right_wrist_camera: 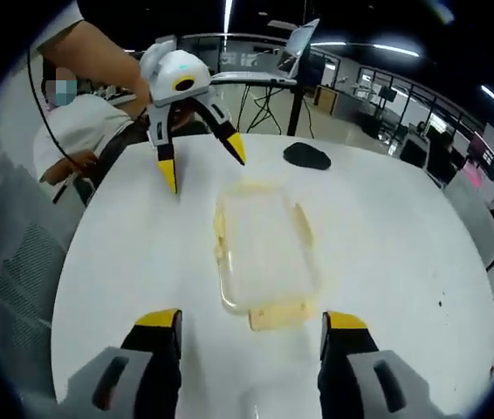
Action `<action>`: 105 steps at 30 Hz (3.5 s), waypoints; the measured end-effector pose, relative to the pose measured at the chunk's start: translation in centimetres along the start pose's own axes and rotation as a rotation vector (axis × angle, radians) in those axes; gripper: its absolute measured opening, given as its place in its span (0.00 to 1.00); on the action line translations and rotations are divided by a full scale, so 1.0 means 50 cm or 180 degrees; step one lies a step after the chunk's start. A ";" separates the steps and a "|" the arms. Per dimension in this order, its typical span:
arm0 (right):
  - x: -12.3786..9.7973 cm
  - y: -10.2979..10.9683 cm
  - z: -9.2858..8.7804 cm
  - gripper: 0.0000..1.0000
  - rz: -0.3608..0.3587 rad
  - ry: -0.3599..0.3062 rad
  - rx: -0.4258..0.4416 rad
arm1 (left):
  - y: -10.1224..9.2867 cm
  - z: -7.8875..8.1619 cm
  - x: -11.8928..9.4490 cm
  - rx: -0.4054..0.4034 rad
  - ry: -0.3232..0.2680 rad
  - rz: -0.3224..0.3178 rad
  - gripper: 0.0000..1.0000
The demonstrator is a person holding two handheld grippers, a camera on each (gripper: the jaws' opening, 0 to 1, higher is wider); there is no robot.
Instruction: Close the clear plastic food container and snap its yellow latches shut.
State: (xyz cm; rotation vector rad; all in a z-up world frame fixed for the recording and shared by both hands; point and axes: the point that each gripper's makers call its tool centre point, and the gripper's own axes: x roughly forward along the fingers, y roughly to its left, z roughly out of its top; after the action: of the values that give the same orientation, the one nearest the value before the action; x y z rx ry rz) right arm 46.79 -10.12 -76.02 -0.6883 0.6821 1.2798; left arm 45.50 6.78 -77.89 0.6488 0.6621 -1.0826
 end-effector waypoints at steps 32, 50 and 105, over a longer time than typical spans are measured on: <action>0.064 -0.024 -0.021 0.53 0.0243 0.0382 -0.0240 | 0.090 -0.005 0.046 0.0586 0.0271 -0.0264 0.52; 0.075 -0.039 -0.034 0.50 0.0302 0.0575 -0.0329 | 0.086 0.010 0.068 0.0734 0.0336 -0.0599 0.37; 0.055 -0.049 -0.026 0.34 0.0385 0.0733 -0.0401 | 0.098 0.024 0.031 0.0653 0.0604 -0.0587 0.35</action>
State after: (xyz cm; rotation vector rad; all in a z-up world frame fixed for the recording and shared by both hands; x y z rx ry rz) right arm 49.54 -9.82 -78.77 -0.9190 0.8460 1.3756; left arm 50.77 6.61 -77.53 0.8883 0.7922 -1.2811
